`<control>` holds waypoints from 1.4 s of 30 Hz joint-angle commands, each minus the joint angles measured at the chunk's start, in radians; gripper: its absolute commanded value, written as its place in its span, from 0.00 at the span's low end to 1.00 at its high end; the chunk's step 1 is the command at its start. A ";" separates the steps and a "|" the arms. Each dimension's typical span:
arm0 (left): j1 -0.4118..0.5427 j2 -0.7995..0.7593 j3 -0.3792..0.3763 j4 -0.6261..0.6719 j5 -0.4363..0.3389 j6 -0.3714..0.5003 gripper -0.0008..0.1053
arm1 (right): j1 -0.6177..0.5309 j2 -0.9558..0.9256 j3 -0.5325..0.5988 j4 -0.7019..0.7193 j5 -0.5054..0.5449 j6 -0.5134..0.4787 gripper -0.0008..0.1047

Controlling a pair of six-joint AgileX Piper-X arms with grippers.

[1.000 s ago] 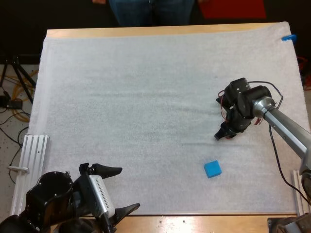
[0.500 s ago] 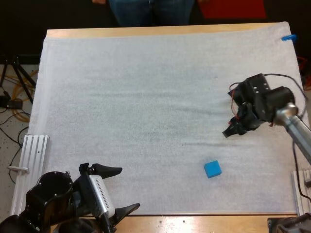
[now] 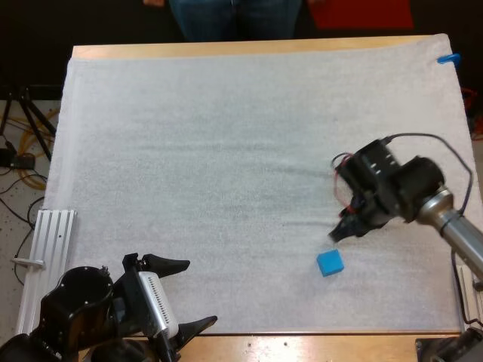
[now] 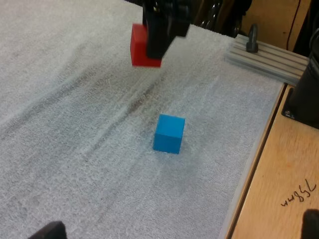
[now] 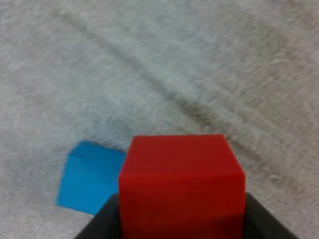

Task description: Stack red cube on blue cube

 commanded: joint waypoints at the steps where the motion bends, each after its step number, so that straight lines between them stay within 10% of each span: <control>1: -0.005 0.003 -0.006 -0.002 0.009 0.001 0.83 | 0.024 -0.006 0.003 0.010 0.005 0.034 0.03; 30: -0.005 0.003 -0.006 -0.002 0.009 0.001 0.83 | 0.215 0.026 0.230 -0.184 -0.012 0.191 0.04; 37: -0.005 0.003 -0.006 -0.002 0.009 0.001 0.83 | 0.215 0.026 0.230 -0.196 -0.022 0.191 0.44; 42: -0.005 0.003 -0.006 -0.002 0.009 0.001 0.83 | 0.215 0.026 0.230 -0.196 -0.005 0.191 0.51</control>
